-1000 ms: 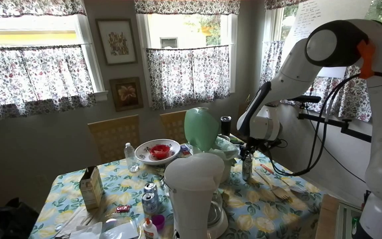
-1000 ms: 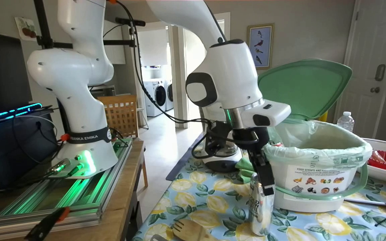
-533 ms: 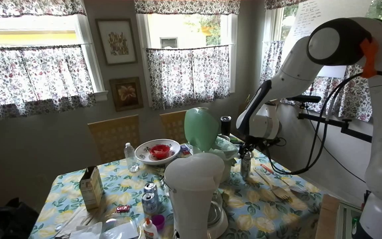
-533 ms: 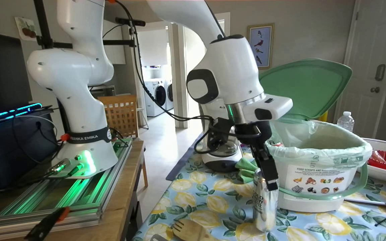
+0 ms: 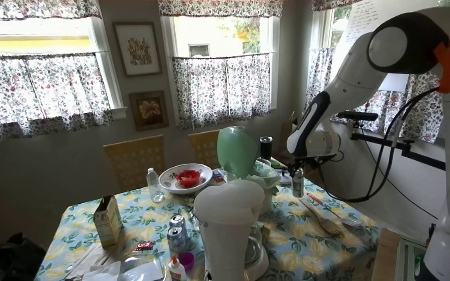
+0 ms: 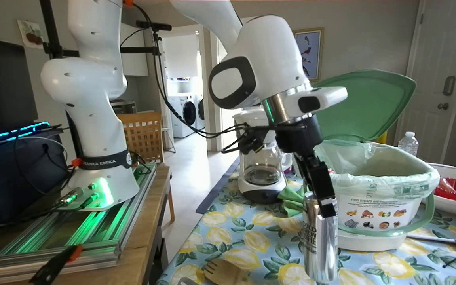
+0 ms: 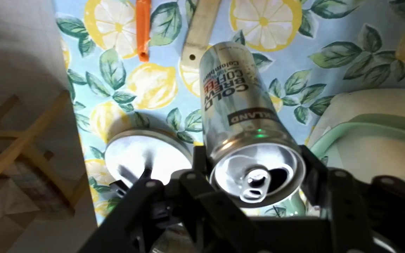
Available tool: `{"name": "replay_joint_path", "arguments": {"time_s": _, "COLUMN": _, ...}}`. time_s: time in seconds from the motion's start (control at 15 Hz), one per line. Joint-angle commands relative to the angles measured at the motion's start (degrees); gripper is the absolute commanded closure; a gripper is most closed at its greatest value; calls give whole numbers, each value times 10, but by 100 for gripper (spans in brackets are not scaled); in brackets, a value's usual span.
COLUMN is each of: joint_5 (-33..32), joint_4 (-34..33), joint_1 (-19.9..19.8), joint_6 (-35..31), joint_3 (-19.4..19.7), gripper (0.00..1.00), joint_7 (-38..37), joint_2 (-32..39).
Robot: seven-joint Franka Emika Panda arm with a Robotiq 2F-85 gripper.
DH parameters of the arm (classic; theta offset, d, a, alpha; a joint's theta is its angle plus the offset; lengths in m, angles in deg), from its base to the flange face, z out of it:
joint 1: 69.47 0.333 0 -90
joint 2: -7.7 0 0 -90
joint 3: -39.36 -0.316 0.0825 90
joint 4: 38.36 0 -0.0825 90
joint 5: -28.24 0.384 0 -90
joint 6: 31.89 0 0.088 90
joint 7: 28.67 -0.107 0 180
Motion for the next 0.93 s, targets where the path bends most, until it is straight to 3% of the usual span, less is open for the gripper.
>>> {"name": "replay_joint_path", "arguments": {"time_s": 0.0, "joint_5": -67, "joint_4": 13, "joint_1": 91, "joint_6": -20, "joint_3": 104, "gripper": 62, "joint_7": -64, "joint_2": -25}}
{"name": "replay_joint_path", "arguments": {"time_s": 0.2, "joint_5": -83, "joint_4": 11, "joint_1": 147, "joint_6": -38, "joint_3": 161, "gripper": 62, "joint_7": -80, "joint_2": -39}}
{"name": "replay_joint_path", "arguments": {"time_s": 0.47, "joint_5": -69, "joint_4": 12, "joint_1": 193, "joint_6": -66, "joint_3": 193, "gripper": 62, "joint_7": -78, "joint_2": -75}}
{"name": "replay_joint_path", "arguments": {"time_s": 0.87, "joint_5": -53, "joint_4": 8, "joint_1": 206, "joint_6": -114, "joint_3": 163, "gripper": 62, "joint_7": -65, "joint_2": -145}}
